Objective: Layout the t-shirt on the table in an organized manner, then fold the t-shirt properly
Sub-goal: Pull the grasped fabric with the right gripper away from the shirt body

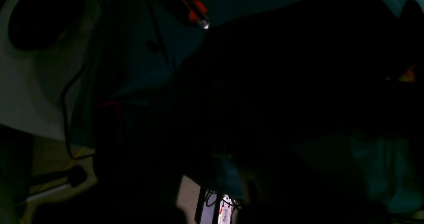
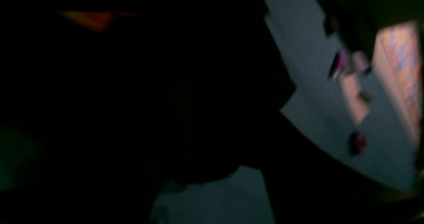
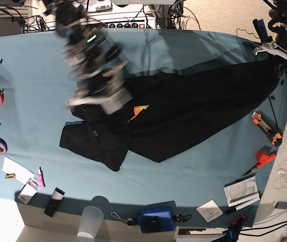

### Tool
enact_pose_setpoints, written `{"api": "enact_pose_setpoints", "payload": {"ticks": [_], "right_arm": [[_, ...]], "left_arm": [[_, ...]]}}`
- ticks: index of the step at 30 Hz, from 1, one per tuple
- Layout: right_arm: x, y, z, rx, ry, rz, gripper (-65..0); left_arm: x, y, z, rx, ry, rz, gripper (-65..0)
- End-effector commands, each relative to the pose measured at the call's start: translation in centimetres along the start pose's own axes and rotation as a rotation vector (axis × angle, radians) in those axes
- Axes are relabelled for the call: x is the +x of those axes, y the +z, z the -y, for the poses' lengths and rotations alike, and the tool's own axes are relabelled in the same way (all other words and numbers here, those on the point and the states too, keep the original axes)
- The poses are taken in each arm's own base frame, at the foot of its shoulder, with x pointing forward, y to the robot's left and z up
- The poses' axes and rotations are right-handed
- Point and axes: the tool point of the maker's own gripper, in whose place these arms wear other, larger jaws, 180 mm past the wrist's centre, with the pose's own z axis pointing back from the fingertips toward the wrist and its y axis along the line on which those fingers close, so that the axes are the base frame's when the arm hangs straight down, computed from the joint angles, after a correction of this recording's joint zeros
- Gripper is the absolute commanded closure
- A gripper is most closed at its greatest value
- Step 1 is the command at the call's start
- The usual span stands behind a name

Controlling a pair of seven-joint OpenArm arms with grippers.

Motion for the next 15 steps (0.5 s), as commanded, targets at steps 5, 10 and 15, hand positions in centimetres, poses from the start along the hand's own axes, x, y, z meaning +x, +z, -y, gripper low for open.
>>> {"api": "enact_pose_setpoints", "payload": {"ticks": [5, 10, 15], "right_arm": [[-0.9, 0.2, 3.0, -0.035, -0.111, -0.024, -21.9], [-1.8, 0.1, 3.5, -0.048, -0.121, -0.06, -21.9], [-5.6, -2.1, 2.2, -0.011, -0.123, -0.186, -21.9]], "left_arm": [[1.0, 0.2, 0.2, -0.009, -0.014, 0.037, 0.0], [1.6, 0.3, 0.2, -0.009, -0.014, 0.075, 0.0], [1.7, 0.3, 0.2, -0.008, -0.014, 0.081, 0.0]]}}
